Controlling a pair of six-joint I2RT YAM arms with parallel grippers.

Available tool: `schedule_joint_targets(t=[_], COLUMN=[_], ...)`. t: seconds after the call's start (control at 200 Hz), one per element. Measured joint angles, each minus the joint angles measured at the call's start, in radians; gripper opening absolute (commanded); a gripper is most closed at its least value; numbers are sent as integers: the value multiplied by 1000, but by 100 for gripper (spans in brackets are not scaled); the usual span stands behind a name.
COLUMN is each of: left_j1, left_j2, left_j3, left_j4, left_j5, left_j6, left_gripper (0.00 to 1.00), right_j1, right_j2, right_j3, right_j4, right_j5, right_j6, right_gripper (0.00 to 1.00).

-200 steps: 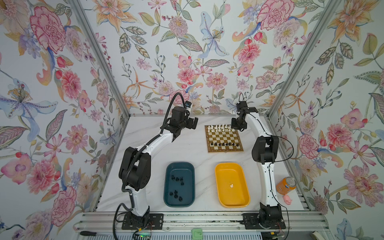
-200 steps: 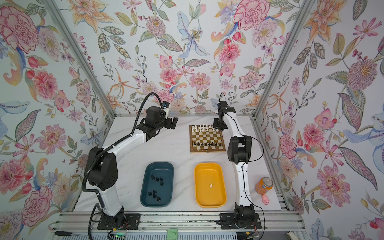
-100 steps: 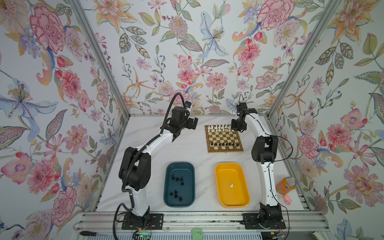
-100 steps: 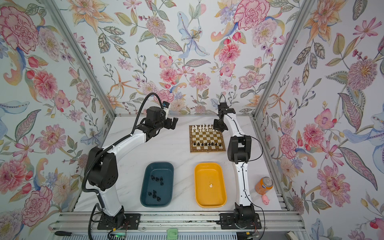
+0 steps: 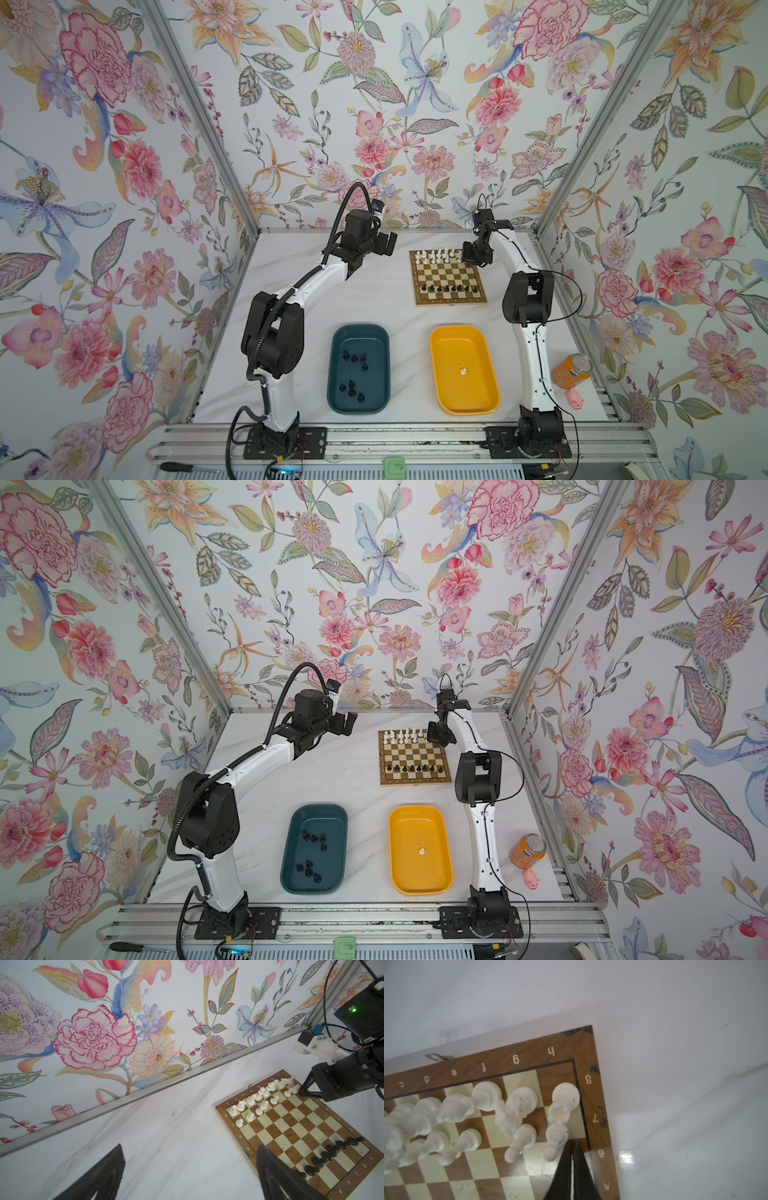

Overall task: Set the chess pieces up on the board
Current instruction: 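Raise the open right gripper away from the placed pawn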

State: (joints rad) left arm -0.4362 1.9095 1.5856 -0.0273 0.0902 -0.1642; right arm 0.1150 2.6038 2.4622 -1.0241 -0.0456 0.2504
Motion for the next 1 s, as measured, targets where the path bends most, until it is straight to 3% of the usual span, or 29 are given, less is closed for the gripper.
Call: schedule_joint_targets(t=[0.455, 1.001], left_j1=[3, 3], left_j2=[6, 12], left_j3=[6, 6], left_j4=[-7, -11], left_j5=[0, -7], left_j6=[0, -1], left_gripper=[99, 99], right_j1=[-16, -71], right_j2=[0, 10], right_j3=[0, 54], right_j4=[5, 4], right_j5=[-11, -8], right_j6=[0, 7], right_gripper=[13, 12])
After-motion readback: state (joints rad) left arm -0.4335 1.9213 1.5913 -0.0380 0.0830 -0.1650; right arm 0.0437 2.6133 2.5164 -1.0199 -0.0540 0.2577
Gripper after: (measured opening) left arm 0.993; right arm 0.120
